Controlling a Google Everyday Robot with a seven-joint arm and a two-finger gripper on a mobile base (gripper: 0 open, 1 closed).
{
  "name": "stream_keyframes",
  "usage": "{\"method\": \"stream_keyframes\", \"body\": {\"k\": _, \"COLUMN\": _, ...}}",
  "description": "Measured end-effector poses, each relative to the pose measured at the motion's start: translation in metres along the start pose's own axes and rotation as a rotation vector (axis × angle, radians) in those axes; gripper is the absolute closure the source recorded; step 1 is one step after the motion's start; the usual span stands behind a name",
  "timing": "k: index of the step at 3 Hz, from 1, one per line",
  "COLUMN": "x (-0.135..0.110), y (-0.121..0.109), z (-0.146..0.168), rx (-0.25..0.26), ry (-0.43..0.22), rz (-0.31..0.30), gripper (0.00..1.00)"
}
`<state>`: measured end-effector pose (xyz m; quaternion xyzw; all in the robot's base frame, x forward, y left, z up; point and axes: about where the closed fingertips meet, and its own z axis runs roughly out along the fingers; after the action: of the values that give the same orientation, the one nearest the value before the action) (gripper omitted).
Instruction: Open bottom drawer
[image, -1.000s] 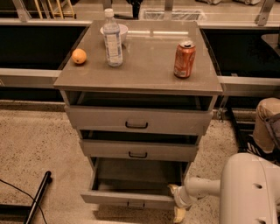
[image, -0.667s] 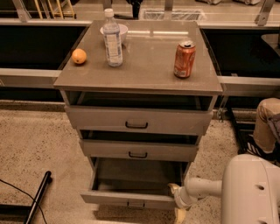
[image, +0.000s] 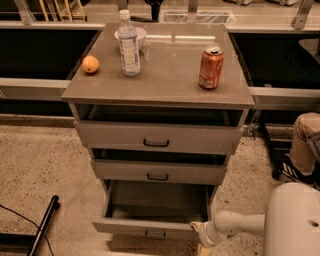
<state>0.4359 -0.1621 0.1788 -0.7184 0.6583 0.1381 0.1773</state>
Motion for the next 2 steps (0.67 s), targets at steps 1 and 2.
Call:
{"method": "stream_keyframes", "body": {"k": 1, "x": -0.0040, "y": 0.0088, "z": 0.0003, "rx": -0.008, "ry": -0.003, "rz": -0.003, "gripper": 0.31}}
{"method": "stream_keyframes", "body": {"k": 2, "x": -0.0059, "y": 0.0122, "z": 0.0003, "rx": -0.013, "ry": -0.005, "rz": -0.008, "gripper": 0.42}}
